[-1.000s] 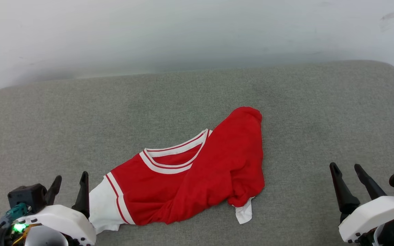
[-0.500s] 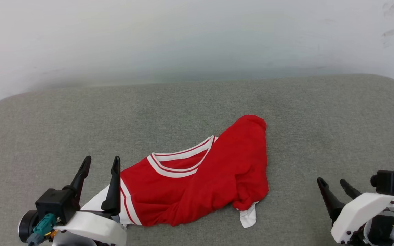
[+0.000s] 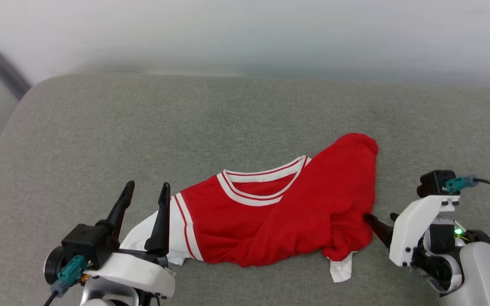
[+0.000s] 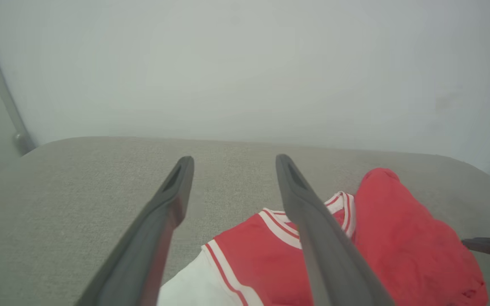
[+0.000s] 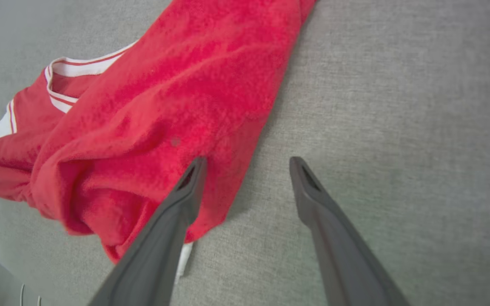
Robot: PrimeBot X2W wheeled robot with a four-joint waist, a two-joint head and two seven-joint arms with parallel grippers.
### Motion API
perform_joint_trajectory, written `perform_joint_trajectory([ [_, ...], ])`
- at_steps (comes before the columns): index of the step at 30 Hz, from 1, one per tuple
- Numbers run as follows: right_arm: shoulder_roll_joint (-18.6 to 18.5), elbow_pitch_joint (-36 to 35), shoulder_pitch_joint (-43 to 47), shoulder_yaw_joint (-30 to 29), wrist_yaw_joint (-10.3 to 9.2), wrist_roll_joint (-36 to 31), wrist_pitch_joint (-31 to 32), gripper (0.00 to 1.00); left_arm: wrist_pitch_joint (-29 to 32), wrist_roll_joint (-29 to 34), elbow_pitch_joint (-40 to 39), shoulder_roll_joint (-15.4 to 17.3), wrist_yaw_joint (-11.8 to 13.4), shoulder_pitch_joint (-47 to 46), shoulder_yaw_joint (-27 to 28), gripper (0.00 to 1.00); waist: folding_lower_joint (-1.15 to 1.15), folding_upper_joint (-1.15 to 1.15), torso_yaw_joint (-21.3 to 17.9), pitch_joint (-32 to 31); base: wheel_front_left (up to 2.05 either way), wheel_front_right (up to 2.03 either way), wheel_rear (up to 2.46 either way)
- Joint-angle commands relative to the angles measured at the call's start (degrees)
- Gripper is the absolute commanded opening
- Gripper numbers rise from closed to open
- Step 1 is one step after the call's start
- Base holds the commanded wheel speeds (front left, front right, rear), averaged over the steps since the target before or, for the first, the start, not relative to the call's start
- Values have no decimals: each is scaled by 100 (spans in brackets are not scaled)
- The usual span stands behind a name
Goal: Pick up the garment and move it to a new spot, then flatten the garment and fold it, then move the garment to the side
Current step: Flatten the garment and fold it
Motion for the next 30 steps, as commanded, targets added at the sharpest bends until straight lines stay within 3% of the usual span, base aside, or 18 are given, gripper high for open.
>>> perform_joint_trajectory([
  [1, -34, 130, -138, 8, -2, 28, 16, 100, -32, -30, 59, -43, -31, -109, -6, 100, 0, 0, 162, 156, 0, 0, 0],
  [9, -8, 1531, -562, 251, -2, 103, 379, 100, -114, -64, 339, -58, -136, -220, -40, 100, 0, 0, 270, 235, 0, 0, 0],
  [10, 13, 1669, -572, 276, -2, 101, 421, 25, -123, -65, 360, -57, -135, -212, -42, 100, 0, 0, 270, 225, 0, 0, 0],
  [11, 36, 1794, -586, 300, -2, 137, 470, 0, -129, -78, 384, -59, -136, -207, -43, 100, 0, 0, 265, 219, 0, 0, 0],
  [15, 42, 1840, -835, 363, -2, 279, 248, 0, -143, -114, 442, -32, -181, -205, -41, 100, 0, 0, 179, 148, 0, 0, 0],
  [23, -230, 1188, -1343, 520, -2, 258, -521, 0, -131, -137, 453, 35, -175, -77, -43, 100, 0, 0, -82, -89, 0, 0, 0],
  [26, -189, 827, -1420, 834, -1, 215, -666, 0, -127, -162, 439, 42, -194, -66, -57, 100, 0, 0, -160, -130, 0, 0, 0],
  [30, -50, 257, -1151, 1692, -1, 377, -655, 0, -132, -180, 443, 14, -198, -46, -86, 100, 0, 0, -200, -136, 0, 0, 0],
])
